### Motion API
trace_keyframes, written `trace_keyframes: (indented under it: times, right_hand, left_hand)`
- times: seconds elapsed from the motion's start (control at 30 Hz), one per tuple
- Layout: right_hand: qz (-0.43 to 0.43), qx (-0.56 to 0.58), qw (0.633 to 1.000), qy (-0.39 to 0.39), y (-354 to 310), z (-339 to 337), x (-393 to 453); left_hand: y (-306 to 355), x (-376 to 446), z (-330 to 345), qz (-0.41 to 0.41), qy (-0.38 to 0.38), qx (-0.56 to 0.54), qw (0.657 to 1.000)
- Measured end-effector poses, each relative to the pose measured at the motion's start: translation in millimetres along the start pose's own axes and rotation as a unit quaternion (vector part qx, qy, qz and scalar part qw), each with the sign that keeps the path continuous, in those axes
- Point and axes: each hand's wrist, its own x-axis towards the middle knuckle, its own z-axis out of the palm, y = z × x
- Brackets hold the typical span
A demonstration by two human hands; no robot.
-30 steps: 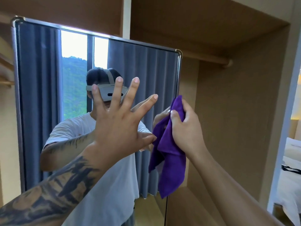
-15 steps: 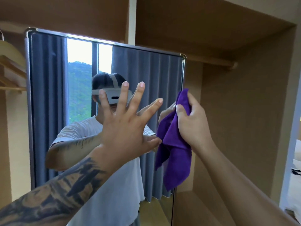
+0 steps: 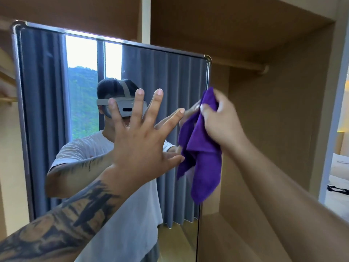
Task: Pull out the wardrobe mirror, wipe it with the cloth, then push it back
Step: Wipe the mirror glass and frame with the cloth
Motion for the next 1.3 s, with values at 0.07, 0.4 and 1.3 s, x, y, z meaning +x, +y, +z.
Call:
trace_keyframes:
  times: [0.07, 0.4, 1.3]
  right_hand:
    - [-0.001, 0.007, 1.0, 0.001, -14.1, -3.1, 22.2]
    - [0.031, -0.017, 0.999, -0.003, 23.7, 10.0, -47.9]
    - [-0.264, -0.32, 0.906, -0.084, -114.4, 25.5, 58.0]
  left_hand:
    - [-0.3, -0.2, -0.4, 0.001, 0.001, -0.002, 1.0]
    - [-2.3, -0.2, 0.9, 0.006, -0.001, -0.003, 1.0]
    - [-61.7, 31.9, -35.6, -0.045, 0.002, 0.006, 0.999]
